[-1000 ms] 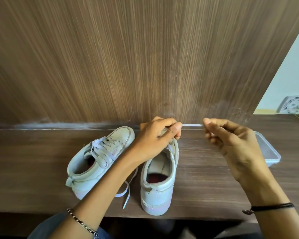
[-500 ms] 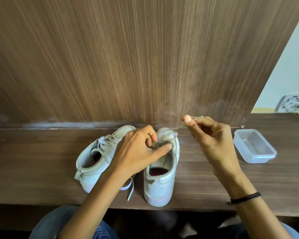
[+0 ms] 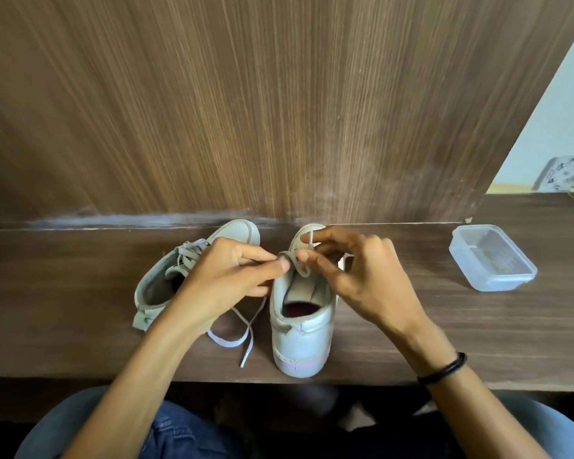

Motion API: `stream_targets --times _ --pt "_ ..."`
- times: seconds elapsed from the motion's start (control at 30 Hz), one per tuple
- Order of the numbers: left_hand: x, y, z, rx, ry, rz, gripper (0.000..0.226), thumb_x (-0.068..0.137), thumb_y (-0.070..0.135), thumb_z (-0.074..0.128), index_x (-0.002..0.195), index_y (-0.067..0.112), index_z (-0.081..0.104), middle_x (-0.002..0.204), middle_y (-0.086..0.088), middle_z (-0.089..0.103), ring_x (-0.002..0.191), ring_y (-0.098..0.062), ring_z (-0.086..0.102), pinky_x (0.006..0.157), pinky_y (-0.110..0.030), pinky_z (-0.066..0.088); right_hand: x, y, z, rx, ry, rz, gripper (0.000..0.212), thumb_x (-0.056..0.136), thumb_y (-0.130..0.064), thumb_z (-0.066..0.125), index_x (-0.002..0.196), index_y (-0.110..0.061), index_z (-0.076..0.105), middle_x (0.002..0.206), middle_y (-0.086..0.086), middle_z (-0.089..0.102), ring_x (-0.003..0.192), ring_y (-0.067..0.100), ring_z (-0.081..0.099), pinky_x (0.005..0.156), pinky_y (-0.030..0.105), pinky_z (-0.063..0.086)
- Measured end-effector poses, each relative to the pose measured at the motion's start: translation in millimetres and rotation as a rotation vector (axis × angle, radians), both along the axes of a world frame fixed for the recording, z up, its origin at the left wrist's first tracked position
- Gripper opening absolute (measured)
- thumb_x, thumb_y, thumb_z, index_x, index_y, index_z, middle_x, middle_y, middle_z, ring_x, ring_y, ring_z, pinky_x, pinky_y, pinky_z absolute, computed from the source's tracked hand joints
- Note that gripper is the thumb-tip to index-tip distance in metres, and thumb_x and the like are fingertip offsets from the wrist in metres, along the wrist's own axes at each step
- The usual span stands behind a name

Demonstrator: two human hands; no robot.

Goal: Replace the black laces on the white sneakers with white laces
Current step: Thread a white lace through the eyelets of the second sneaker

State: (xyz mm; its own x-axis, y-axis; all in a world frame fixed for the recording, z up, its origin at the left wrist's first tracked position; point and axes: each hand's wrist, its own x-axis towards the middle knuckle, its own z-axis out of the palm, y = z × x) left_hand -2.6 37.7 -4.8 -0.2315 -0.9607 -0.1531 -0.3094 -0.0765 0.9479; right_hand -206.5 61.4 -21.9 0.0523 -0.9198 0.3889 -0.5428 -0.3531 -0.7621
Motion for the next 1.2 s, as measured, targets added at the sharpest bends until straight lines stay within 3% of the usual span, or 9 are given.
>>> stream_targets --times 0.1,0.17,0.27,0.43,0.57,0.73,0.87,1.03,1.2 --pt "2 -3 -3 0.046 0.050 -0.013 0.015 0.089 0.016 0.076 0.099 0.004 0.079 0.091 -0.004 0.079 0.089 -0.005 0.074 0.070 -0.017 0.057 5 -2 -7 -0.058 0.219 -0.011 0.023 0.099 -0.047 0.061 0.087 -0.031 0.071 0.077 -0.014 0.071 0.074 0.005 0.063 0.067 0.029 0.051" --pt "3 -5 -6 0.058 0.061 -0.006 0.017 0.089 0.018 0.077 0.098 0.003 0.079 0.087 -0.003 0.079 0.086 -0.004 0.073 0.070 -0.018 0.057 7 -3 -13 -0.105 0.333 -0.015 0.023 0.103 -0.045 0.053 0.089 -0.032 0.067 0.084 -0.012 0.066 0.084 0.014 0.060 0.065 0.041 0.052" --pt "10 -10 -10 0.044 0.034 -0.037 0.020 0.092 0.020 0.074 0.102 0.004 0.078 0.089 -0.007 0.079 0.086 -0.010 0.075 0.076 -0.025 0.062 7 -4 -17 -0.140 0.397 0.002 0.023 0.102 -0.041 0.050 0.106 -0.034 0.072 0.095 -0.011 0.068 0.095 0.014 0.056 0.063 0.036 0.049" --pt "14 -15 -15 0.059 0.033 -0.058 0.018 0.096 0.014 0.070 0.108 0.003 0.077 0.096 -0.012 0.078 0.088 -0.016 0.076 0.074 -0.026 0.061 5 -3 -14 -0.200 0.356 -0.053 0.008 0.089 -0.040 0.073 0.094 -0.036 0.078 0.088 -0.015 0.072 0.085 0.008 0.059 0.059 0.032 0.051" --pt "15 -16 -18 0.043 0.025 -0.085 0.020 0.096 0.020 0.071 0.108 0.006 0.077 0.099 -0.012 0.078 0.093 -0.020 0.076 0.077 -0.028 0.061 4 -3 -14 -0.179 0.439 0.031 0.009 0.091 -0.039 0.067 0.090 -0.030 0.071 0.084 -0.013 0.064 0.089 0.013 0.059 0.058 0.042 0.054" --pt "14 -13 -17 0.022 0.032 -0.084 0.020 0.096 0.021 0.072 0.108 0.006 0.077 0.098 -0.015 0.077 0.093 -0.023 0.076 0.077 -0.030 0.062 4 -4 -14 -0.288 0.535 0.017 0.010 0.086 -0.035 0.065 0.082 -0.026 0.065 0.078 -0.011 0.061 0.083 0.012 0.055 0.047 0.037 0.051" --pt "10 -6 -11 -0.007 0.039 -0.072 0.021 0.094 0.017 0.071 0.105 0.000 0.076 0.091 -0.014 0.078 0.078 -0.013 0.074 0.069 -0.025 0.060 6 -5 -12 -0.419 0.634 0.007 0.019 0.088 -0.031 0.058 0.076 -0.017 0.063 0.073 -0.006 0.059 0.076 0.018 0.056 0.038 0.034 0.044" --pt "6 0 -4 0.013 0.062 -0.050 0.016 0.090 0.020 0.075 0.099 0.007 0.080 0.086 -0.010 0.078 0.078 -0.011 0.075 0.065 -0.020 0.058 9 -5 -8 -0.506 0.715 -0.018 0.029 0.097 -0.028 0.048 0.076 -0.013 0.062 0.072 -0.003 0.060 0.076 0.020 0.058 0.039 0.026 0.028" --pt "5 1 -4 0.024 0.079 -0.044 0.014 0.095 0.016 0.068 0.099 0.006 0.077 0.097 -0.016 0.077 0.085 -0.017 0.077 0.066 -0.024 0.060 10 -5 -8 -0.535 0.745 -0.046 0.026 0.097 -0.026 0.052 0.076 -0.012 0.060 0.073 -0.001 0.059 0.078 0.020 0.055 0.040 0.028 0.028"
